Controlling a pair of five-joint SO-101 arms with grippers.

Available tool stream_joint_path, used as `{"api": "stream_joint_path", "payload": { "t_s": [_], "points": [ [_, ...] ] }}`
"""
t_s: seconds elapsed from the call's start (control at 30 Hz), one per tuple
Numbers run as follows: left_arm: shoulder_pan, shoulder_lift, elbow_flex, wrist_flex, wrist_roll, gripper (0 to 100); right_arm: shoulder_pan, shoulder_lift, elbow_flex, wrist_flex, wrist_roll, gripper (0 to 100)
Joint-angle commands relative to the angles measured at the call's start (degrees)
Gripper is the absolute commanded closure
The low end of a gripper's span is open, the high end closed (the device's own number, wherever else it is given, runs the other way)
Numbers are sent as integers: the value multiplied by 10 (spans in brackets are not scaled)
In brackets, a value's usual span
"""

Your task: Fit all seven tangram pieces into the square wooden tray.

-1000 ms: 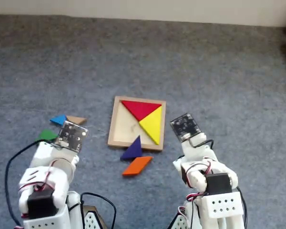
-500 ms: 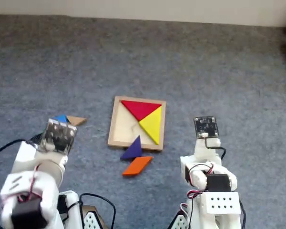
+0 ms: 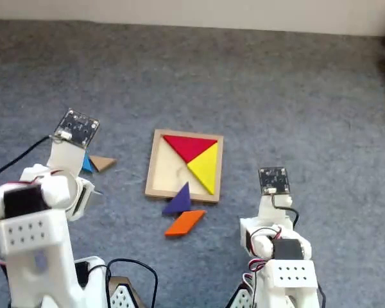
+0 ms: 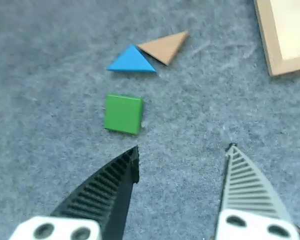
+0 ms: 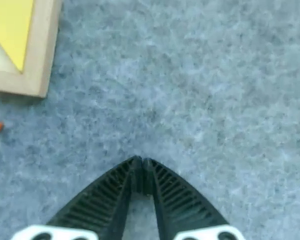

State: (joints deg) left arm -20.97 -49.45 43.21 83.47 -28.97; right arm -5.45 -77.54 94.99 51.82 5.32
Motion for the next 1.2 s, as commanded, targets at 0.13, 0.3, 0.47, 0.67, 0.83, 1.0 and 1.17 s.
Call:
{"api": "stream_joint_path", "payload": {
  "t_s": [0.13, 0.3, 0.47, 0.67, 0.83, 1.0, 1.17],
  "points": [
    [-56, 134, -30, -101, -3, 723, 4, -3, 27, -65, -4, 966],
    [-73, 225, -30, -139, 0, 723, 4, -3, 29, -65, -3, 966],
    [-110, 301, -31, -203, 29, 723, 4, -3, 29, -65, -2, 966],
    [-139, 392, -87, -219, 64, 723, 4, -3, 29, -65, -2, 966],
    [-145, 487, -141, -219, 50, 723, 4, -3, 29, -65, -2, 966],
    [-145, 591, -213, -219, 22, 723, 4, -3, 29, -65, -1, 966],
    [-147, 676, -266, -218, -22, 734, 4, -3, 29, -65, -1, 967]
  ]
}}
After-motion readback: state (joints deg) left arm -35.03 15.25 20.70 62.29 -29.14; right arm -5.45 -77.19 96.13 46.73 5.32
